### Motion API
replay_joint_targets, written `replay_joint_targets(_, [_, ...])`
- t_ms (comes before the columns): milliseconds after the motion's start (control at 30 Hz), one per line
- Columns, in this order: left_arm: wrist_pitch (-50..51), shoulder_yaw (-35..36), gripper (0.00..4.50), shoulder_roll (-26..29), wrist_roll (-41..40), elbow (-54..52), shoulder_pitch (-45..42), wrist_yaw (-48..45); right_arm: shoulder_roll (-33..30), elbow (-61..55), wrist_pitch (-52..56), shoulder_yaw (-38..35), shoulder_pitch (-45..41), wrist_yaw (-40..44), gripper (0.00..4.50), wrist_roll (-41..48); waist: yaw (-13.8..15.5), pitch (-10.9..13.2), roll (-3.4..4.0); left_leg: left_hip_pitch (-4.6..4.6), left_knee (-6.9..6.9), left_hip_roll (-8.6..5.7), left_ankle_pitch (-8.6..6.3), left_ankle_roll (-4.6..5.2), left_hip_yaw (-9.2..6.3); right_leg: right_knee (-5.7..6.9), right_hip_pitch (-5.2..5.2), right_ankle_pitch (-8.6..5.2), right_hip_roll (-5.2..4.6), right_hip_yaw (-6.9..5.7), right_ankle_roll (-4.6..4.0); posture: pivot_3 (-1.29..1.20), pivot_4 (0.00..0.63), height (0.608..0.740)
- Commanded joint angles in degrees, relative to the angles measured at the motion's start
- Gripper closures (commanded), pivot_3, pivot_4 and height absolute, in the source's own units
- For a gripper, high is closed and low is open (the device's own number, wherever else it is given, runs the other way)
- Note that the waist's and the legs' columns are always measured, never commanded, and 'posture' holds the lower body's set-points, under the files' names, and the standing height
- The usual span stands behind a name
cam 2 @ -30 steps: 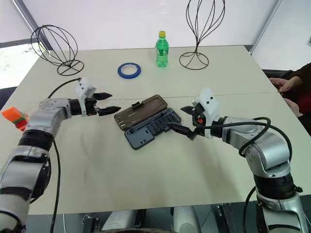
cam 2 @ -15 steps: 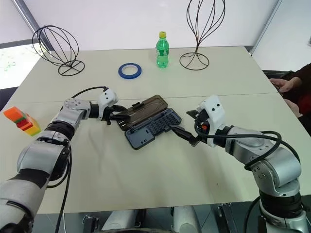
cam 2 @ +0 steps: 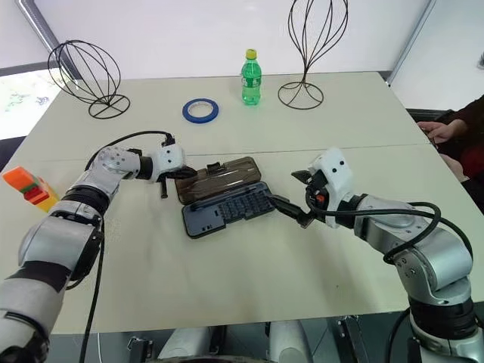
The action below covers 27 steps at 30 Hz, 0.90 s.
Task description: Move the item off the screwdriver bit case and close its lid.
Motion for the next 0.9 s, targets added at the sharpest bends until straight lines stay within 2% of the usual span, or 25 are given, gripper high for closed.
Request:
replay_joint_targets(33, [-11.4,-3.2,4.49,1.8,3.1,-1.6,-1.0,-6.4,-1.1,-0.3,-1.9,-0.1,-0.7,1.3,0.0,-0.3,0.0,0.0,0.0,0.0,0.0,0.0,0.0,0.0,0.0,-0.01,0.0,0.0,0.0,0.0,0.0,0.0,0.15,0.74])
replay_joint_targets(233, [-17.7,-3.3,4.49,2.8,1.4,-2.5,1.5,-12.2,-0.7,-0.1,-2.4,0.7,-0.2,1.4,0.0,-0.3,0.3,0.0,0.0,-0.02,0.0,-0.01,-0.02,0.03,0.01,-0.05,0.01,0.0,-0.02,0.0,0.0,0.0,0.15,0.74])
replay_joint_targets(433, [-13.7,-2.1,4.49,2.1,1.2,-2.2,2.7,-10.6,-0.6,0.7,-2.6,1.6,-0.6,1.3,0.0,-0.6,0.2,0.0,0.0,-0.01,0.01,-0.01,-0.02,0.04,0.02,-0.02,0.02,0.0,0.0,0.0,0.0,0.0,0.15,0.74])
replay_joint_targets(533, [-11.3,-1.3,3.63,1.9,0.3,-2.3,3.0,-11.1,-0.7,1.2,-2.8,1.8,-1.0,1.5,0.0,-0.8,0.2,0.0,0.0,0.0,0.01,-0.01,-0.02,0.05,0.03,-0.01,0.02,0.0,0.01,0.0,0.0,0.0,0.15,0.74])
replay_joint_targets(767, [-8.3,0.9,0.14,2.3,-1.1,-3.3,3.1,-10.4,-0.7,2.3,-3.2,2.3,-1.6,2.1,0.0,-1.4,0.0,0.0,0.01,0.06,0.04,-0.01,-0.02,0.05,0.03,0.04,0.07,0.0,0.01,0.0,0.01,0.0,0.15,0.74])
replay_joint_targets(833, [0.6,6.6,0.06,1.7,-7.3,-3.5,1.6,-12.2,-0.6,2.6,-3.4,2.4,-1.7,2.4,0.0,-1.5,-0.1,0.0,0.0,0.05,0.04,-0.01,-0.02,0.05,0.03,0.03,0.07,-0.01,0.01,0.0,0.01,0.0,0.15,0.74])
replay_joint_targets(900, [14.2,13.4,0.06,1.5,-15.3,-5.2,-0.7,-15.4,-0.6,2.9,-3.7,2.5,-1.6,2.5,0.0,-1.6,-0.2,0.0,-0.06,0.01,0.06,-0.01,-0.02,0.06,0.02,0.04,0.04,-0.01,0.02,-0.02,0.01,0.0,0.15,0.74])
